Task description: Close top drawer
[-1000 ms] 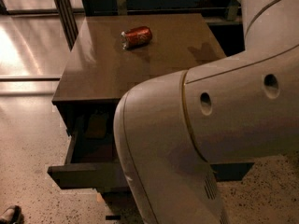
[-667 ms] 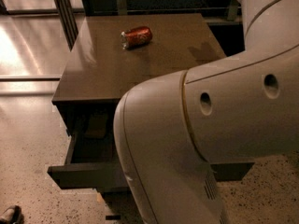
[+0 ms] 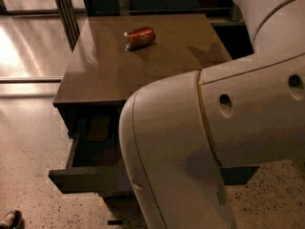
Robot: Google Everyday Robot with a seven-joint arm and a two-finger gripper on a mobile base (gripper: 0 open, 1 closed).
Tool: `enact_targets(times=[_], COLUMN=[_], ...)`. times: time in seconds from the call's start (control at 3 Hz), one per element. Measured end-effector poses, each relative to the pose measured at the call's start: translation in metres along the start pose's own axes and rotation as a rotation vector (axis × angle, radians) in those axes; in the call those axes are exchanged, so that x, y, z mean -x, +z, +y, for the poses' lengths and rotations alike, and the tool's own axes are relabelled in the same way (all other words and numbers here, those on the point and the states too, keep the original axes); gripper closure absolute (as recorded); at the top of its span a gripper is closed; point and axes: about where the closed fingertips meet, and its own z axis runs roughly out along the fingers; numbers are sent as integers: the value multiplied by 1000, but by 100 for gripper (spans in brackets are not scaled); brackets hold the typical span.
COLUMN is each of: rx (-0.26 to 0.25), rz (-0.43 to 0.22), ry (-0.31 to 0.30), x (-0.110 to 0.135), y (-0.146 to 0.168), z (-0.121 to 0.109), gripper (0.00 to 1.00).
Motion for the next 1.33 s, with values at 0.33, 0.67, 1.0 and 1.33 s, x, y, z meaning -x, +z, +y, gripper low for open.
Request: enact_targets(times=[0.33,0.67,1.0,1.33], rx=[-56,-99,-131,-157], rz=[17,30,40,52], ry=[138,249,325,391], x=[-2,-5,-8,-12], y=[2,4,6,8], z=[-14,-26,-36,-44], gripper=[0,0,0,0])
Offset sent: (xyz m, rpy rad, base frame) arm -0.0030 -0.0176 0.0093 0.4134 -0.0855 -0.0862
